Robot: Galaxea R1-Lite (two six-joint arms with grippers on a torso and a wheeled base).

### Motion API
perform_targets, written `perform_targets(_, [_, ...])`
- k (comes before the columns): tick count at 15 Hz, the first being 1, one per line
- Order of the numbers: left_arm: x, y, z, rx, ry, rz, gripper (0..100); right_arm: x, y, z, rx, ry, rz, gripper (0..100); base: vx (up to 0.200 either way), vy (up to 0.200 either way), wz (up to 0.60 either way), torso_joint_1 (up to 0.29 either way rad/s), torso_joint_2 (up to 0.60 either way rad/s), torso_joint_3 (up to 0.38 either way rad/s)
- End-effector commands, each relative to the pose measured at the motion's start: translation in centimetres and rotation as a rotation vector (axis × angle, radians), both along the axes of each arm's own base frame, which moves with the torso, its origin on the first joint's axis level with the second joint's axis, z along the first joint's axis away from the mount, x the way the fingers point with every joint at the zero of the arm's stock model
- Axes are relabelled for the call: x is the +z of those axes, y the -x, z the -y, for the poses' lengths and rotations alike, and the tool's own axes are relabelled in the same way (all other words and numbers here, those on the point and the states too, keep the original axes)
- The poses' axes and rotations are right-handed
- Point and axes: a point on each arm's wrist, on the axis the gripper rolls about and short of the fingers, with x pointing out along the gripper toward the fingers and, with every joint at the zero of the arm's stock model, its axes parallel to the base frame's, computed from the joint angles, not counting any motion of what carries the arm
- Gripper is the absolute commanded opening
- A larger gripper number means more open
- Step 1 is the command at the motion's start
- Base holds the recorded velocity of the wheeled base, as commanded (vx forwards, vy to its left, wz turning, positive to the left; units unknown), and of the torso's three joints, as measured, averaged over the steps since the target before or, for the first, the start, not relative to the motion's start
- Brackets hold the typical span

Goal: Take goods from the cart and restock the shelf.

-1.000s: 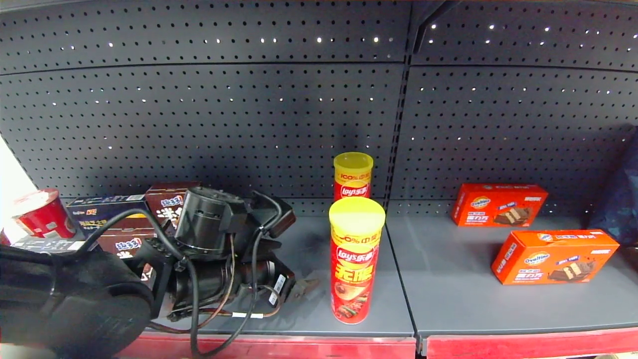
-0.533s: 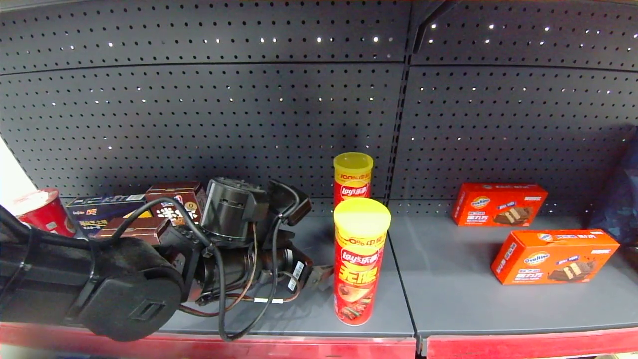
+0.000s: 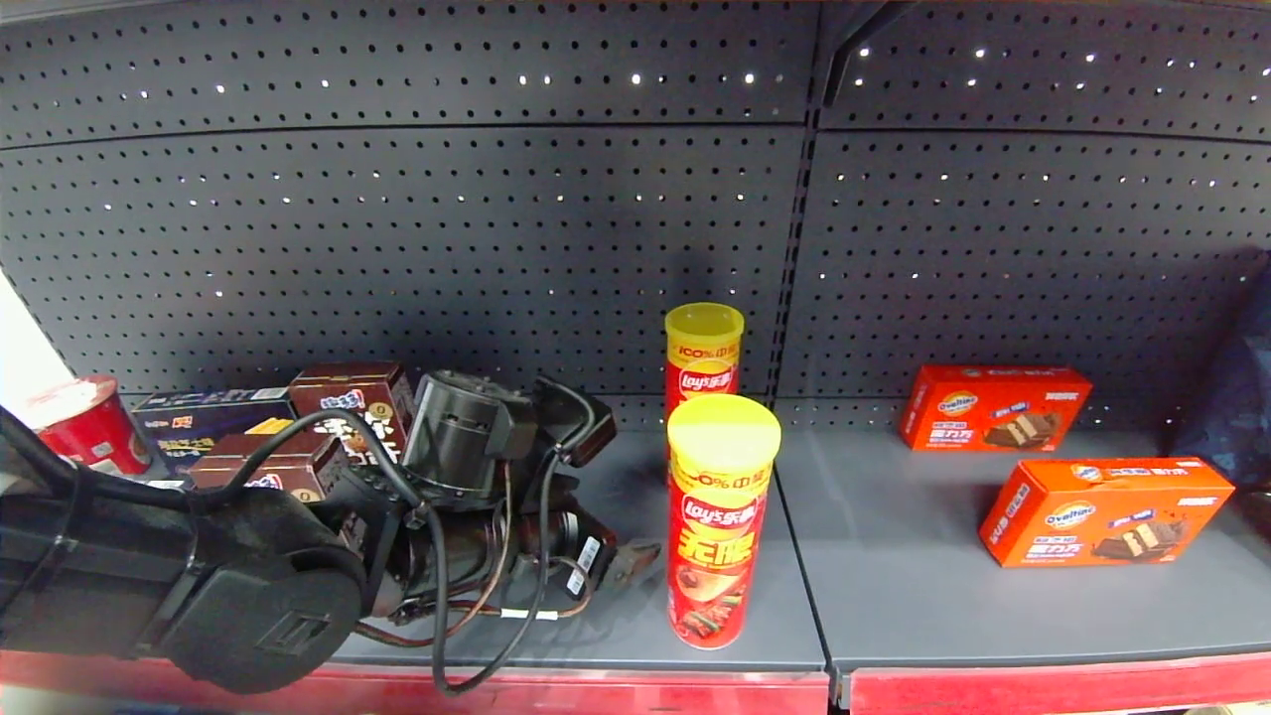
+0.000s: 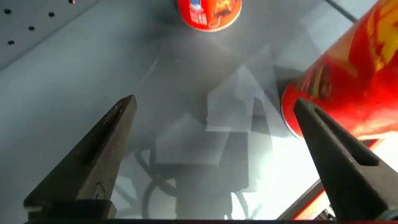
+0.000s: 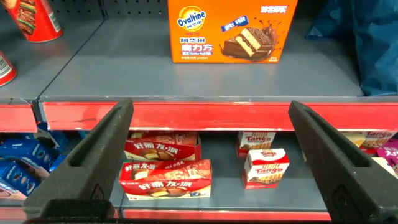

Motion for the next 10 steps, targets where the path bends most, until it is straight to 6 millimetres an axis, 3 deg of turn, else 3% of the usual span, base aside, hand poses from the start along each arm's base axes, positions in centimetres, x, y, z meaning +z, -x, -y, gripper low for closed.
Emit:
perform_targets(1, [0.16, 0.18, -0.01, -0.003, 0.003, 0.004, 100, 0.02, -0.01, 0.0, 0.001, 0.0, -0.001, 100, 0.0, 0.0, 0.0, 0.0, 0.0, 0.0])
perform_targets(10, [0.2, 0.84, 0.78, -0.034, 0.004, 0.003, 100, 0.02, -0.01, 0.0, 0.001, 0.0, -0.001, 100, 0.0, 0.0, 0.0, 0.0, 0.0, 0.0])
